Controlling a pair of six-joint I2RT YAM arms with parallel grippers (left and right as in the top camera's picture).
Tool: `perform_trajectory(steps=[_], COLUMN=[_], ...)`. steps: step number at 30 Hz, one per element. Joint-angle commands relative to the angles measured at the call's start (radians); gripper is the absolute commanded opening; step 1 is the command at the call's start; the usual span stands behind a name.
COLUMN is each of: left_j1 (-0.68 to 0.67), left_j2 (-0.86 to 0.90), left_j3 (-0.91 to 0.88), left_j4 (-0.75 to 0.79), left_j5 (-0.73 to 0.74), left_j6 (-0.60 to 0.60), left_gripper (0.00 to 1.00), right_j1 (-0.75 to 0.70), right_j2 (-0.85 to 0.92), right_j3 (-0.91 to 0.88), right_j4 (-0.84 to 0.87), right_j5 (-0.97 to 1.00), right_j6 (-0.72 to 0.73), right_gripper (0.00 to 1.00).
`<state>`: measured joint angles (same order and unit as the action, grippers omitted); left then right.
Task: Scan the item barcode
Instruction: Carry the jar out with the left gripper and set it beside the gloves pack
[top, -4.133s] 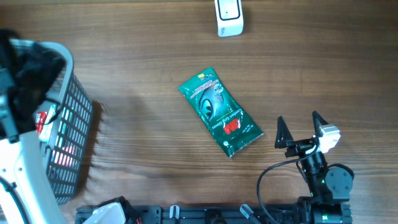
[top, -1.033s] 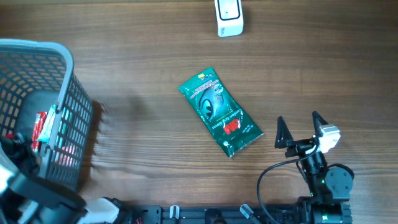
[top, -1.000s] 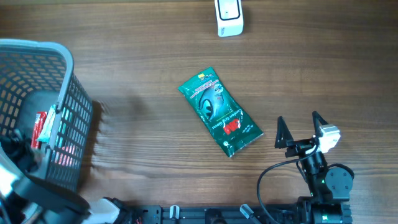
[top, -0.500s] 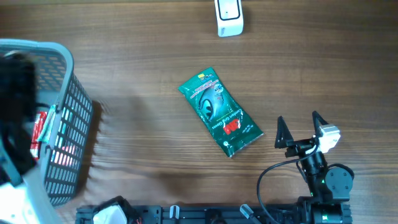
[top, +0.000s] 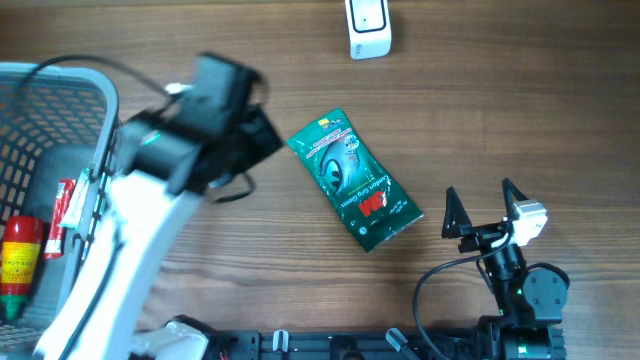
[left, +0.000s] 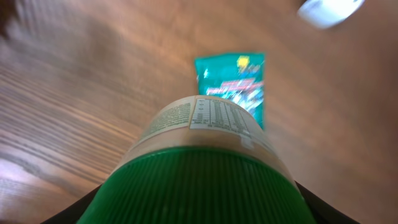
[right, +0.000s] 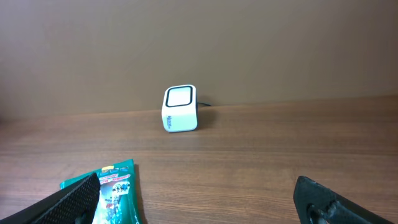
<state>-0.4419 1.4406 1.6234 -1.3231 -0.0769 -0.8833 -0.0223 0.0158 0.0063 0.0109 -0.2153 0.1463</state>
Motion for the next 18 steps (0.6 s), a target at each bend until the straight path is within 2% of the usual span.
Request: perform_trajectory(steps=[1,10,18], left_j1=[-0.055,-0.073,-0.093], left_j2=[0.161,0.488,0.638], left_j3=[0.007,0.006,0.005], left_j4=[0.006,0.019,0.172], left_j5=[-0.037,-0.026,0.005], left_j6=[-0.102,-0.279,-0.285], left_gripper=[0.62,0.6,0.59], right_j1=[0.005,0.005,0.005], right_j2=[0.002,0.002,0.002], right_j3=[-0.001,-0.001,-0.001], right_j4=[0.004,0.004,0.004], right_j5=[0.013,0.013,0.013], right_j6=[0.013,0.013,0.013], right_gripper=[1.0,1.0,1.0])
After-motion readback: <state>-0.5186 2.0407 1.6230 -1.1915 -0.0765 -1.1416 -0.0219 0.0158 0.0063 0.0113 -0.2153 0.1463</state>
